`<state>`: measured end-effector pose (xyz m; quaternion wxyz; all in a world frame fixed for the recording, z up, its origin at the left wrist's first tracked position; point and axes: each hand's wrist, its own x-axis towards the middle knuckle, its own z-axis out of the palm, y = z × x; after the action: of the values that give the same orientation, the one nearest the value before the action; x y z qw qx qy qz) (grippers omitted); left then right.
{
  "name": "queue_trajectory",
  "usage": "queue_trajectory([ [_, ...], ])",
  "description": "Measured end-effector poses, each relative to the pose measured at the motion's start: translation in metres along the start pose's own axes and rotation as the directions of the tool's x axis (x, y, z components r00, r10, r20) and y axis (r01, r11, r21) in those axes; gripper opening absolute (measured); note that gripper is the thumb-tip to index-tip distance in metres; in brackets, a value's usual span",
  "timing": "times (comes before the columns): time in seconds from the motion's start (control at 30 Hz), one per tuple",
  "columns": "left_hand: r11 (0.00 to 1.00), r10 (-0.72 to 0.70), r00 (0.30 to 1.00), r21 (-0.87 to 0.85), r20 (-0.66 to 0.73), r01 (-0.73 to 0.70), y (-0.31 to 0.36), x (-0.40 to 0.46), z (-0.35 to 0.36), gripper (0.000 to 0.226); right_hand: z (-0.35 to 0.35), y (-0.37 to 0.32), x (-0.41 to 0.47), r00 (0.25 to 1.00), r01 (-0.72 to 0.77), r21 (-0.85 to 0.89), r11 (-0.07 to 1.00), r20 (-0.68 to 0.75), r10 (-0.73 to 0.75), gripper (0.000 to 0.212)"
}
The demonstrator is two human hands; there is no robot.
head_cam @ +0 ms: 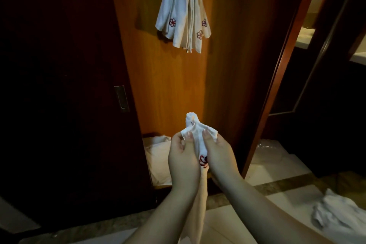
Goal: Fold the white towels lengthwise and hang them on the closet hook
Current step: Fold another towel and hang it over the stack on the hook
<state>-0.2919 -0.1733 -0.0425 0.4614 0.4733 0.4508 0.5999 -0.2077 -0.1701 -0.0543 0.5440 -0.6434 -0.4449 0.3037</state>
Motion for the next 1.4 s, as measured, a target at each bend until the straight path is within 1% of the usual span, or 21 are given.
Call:
queue_trajectory([
  [0.07,1.0,0.019,1.0,0.009,-0.002,-0.019,0.004,-0.002,-0.001,0.013,-0.003,-0.004,-0.001,1.0,0.011,0.005,1.0,0.027,-0.011,0.034],
  [0.2,0.998,0.026,0.998,0.064,-0.053,-0.023,0.012,0.004,-0.007,0.012,-0.012,-0.016,-0.004,1.0,-0.022,0.136,0.99,0.0,0.022,0.034],
  [0.3,0.995,0.07,0.995,0.082,-0.069,-0.064,0.019,0.005,-0.009,0.013,-0.013,-0.024,-0.009,1.0,-0.007,0.171,0.985,-0.022,0.011,0.034],
  [0.47,0.986,0.155,0.986,0.052,0.053,-0.158,0.02,-0.01,-0.007,0.013,-0.008,-0.029,-0.018,0.996,0.06,0.178,0.982,0.058,-0.071,0.035],
  [0.57,0.987,0.141,0.981,0.055,0.134,-0.149,0.022,-0.012,-0.01,0.015,-0.012,-0.03,-0.015,0.99,0.08,0.133,0.988,0.104,-0.094,0.035],
  [0.63,0.996,0.066,0.98,0.054,0.189,-0.077,0.023,-0.008,-0.013,0.019,-0.016,-0.03,-0.011,0.982,0.061,0.113,0.992,0.17,-0.08,0.052],
  [0.67,0.998,0.027,0.974,0.051,0.224,-0.04,0.024,-0.006,-0.015,0.022,-0.017,-0.03,-0.009,0.973,0.029,0.158,0.987,0.223,-0.064,0.065],
  [0.73,0.995,0.023,0.953,0.082,0.302,-0.05,0.026,-0.001,-0.018,0.033,-0.02,-0.03,-0.006,0.944,-0.065,0.303,0.951,0.328,-0.04,0.084],
  [0.77,0.992,0.037,0.938,0.104,0.344,-0.077,0.027,0.0,-0.019,0.038,-0.02,-0.03,-0.004,0.933,-0.077,0.336,0.939,0.357,-0.052,0.085],
  [0.83,0.986,0.045,0.912,0.127,0.408,-0.106,0.026,0.003,-0.017,0.041,-0.022,-0.03,0.002,0.929,-0.028,0.302,0.953,0.36,-0.087,0.072],
  [0.87,0.992,0.028,0.9,0.102,0.435,-0.08,0.027,0.004,-0.015,0.042,-0.022,-0.032,0.005,0.933,-0.013,0.294,0.956,0.348,-0.094,0.062],
  [0.93,0.998,-0.017,0.879,0.06,0.476,-0.013,0.032,0.005,-0.011,0.041,-0.021,-0.034,0.009,0.939,-0.036,0.359,0.933,0.332,-0.092,0.043],
  [1.0,0.99,0.034,0.87,0.104,0.491,-0.098,0.035,0.005,-0.011,0.047,-0.021,-0.037,0.011,0.943,-0.072,0.43,0.9,0.323,-0.078,0.03],
  [1.03,0.983,0.058,0.863,0.123,0.502,-0.138,0.034,0.005,-0.012,0.054,-0.02,-0.038,0.012,0.951,-0.079,0.438,0.896,0.303,-0.065,0.027],
  [1.07,0.983,0.053,0.854,0.124,0.518,-0.136,0.035,0.006,-0.012,0.058,-0.02,-0.039,0.012,0.959,-0.079,0.429,0.9,0.28,-0.049,0.026],
  [1.17,0.981,0.072,0.818,0.107,0.571,-0.161,0.03,0.012,-0.019,0.058,-0.022,-0.037,0.014,0.977,-0.094,0.391,0.915,0.214,0.009,0.031],
  [1.23,0.983,0.114,0.835,0.063,0.539,-0.175,0.03,0.018,-0.025,0.05,-0.028,-0.04,0.019,0.985,-0.071,0.354,0.932,0.174,0.009,0.039],
  [1.27,0.978,0.171,0.868,0.029,0.466,-0.208,0.032,0.021,-0.029,0.046,-0.032,-0.044,0.024,0.985,-0.034,0.327,0.944,0.17,-0.023,0.041],
  [1.33,0.944,0.308,0.918,0.039,0.25,-0.328,0.04,0.033,-0.038,0.041,-0.041,-0.055,0.035,0.982,0.042,0.271,0.962,0.165,-0.089,0.041],
  [1.37,0.933,0.343,0.924,0.054,0.169,-0.356,0.044,0.043,-0.043,0.04,-0.045,-0.062,0.041,0.98,0.059,0.258,0.964,0.168,-0.105,0.036],
  [1.4,0.938,0.334,0.933,0.044,0.137,-0.342,0.049,0.053,-0.046,0.039,-0.048,-0.069,0.047,0.978,0.082,0.237,0.968,0.17,-0.124,0.03],
])
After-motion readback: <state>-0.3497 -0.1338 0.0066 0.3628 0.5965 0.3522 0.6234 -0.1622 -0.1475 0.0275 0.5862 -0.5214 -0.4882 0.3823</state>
